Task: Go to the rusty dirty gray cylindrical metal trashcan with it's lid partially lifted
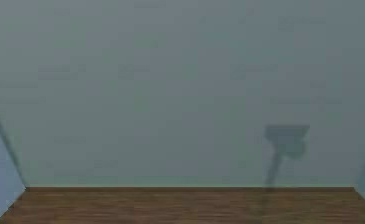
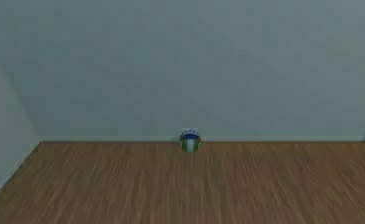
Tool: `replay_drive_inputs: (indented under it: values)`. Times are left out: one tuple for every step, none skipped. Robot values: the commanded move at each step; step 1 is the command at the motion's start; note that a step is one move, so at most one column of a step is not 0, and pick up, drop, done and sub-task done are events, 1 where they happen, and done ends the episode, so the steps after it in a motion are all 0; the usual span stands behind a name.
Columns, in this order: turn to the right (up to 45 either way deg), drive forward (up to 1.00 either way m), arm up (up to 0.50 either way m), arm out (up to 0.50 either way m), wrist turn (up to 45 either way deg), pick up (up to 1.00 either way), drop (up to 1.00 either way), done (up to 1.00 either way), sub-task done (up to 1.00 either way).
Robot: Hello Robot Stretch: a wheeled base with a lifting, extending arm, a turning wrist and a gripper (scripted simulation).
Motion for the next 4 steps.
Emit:
replay_drive_inputs:
  values:
    - [-45.0,0.00,0.00,0.00,0.0,0.00,0.00,0.00,0.00]
    - [-45.0,0.00,0.00,0.00,0.0,0.00,0.00,0.00,0.00]
    - [-45.0,0.00,0.00,0.00,0.0,0.00,0.00,0.00,0.00]
    - [-30.0,0.00,0.00,0.00,0.0,0.00,0.00,0.00,0.00]
